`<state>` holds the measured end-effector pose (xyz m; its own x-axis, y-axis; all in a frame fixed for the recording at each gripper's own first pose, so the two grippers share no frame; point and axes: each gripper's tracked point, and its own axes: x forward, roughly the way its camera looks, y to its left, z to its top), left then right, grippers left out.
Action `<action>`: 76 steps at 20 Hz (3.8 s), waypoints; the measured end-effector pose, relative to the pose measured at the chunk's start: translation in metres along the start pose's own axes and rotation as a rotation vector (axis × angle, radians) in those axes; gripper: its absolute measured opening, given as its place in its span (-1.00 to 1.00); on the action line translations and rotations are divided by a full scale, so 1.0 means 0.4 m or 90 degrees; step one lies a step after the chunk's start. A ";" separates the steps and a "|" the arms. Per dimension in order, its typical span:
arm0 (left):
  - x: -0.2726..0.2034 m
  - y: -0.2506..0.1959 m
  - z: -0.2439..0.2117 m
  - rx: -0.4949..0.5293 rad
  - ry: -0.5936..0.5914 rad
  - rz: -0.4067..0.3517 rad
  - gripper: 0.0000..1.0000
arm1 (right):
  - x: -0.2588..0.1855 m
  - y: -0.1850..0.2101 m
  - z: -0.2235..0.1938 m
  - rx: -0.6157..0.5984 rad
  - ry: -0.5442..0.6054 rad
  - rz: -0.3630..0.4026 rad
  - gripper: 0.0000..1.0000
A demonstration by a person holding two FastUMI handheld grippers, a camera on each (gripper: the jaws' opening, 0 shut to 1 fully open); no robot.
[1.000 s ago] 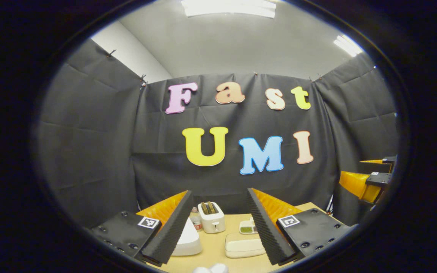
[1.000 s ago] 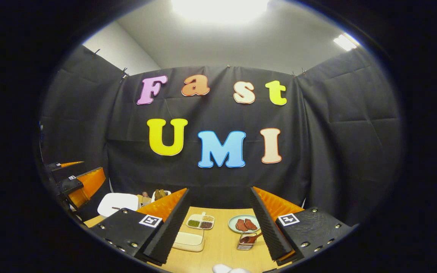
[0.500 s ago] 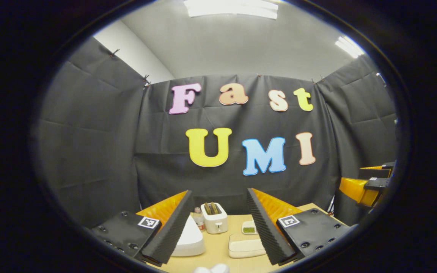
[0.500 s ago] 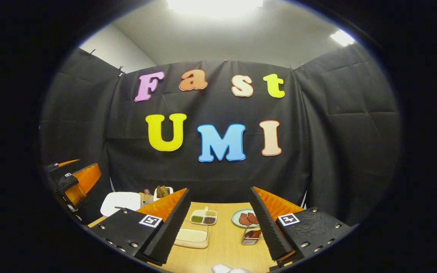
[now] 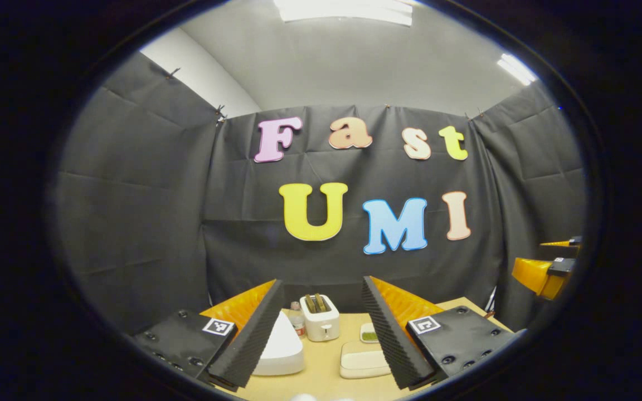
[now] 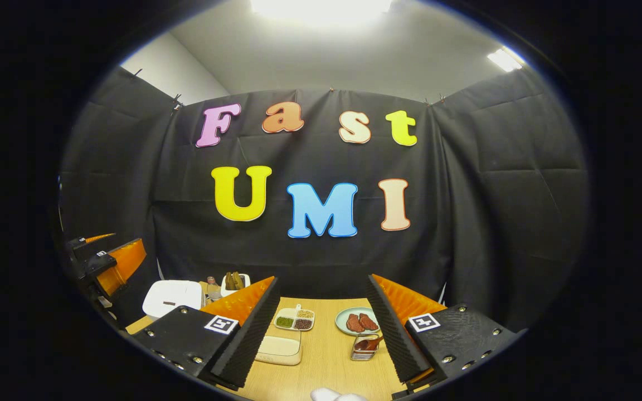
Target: Close the left gripper, press the button to open the rice cooker; take a wooden spoon from the chopstick holder with the right hand, scoop a spoonful of rice and pour it into the rice cooker, then put the wooden spoon back into the chopstick holder.
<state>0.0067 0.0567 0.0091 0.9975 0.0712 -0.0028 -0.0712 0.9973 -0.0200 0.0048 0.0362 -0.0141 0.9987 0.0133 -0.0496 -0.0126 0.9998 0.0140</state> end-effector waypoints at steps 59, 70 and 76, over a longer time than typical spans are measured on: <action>0.492 0.481 -0.771 -0.033 0.392 0.239 -0.82 | 0.149 0.123 -0.189 -0.018 0.160 0.069 0.91; 0.368 0.330 -0.222 0.049 0.030 0.152 1.00 | 0.150 0.062 -0.173 0.007 0.094 0.036 0.90; 0.180 0.237 -0.158 0.008 -0.007 0.115 1.00 | 0.144 -0.012 -0.264 0.032 0.085 -0.014 0.90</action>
<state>0.0716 0.1553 -0.0563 0.9686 0.2487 0.0051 -0.2486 0.9686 -0.0083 0.0569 0.0337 -0.1224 0.9830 -0.0036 -0.1834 0.0150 0.9980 0.0608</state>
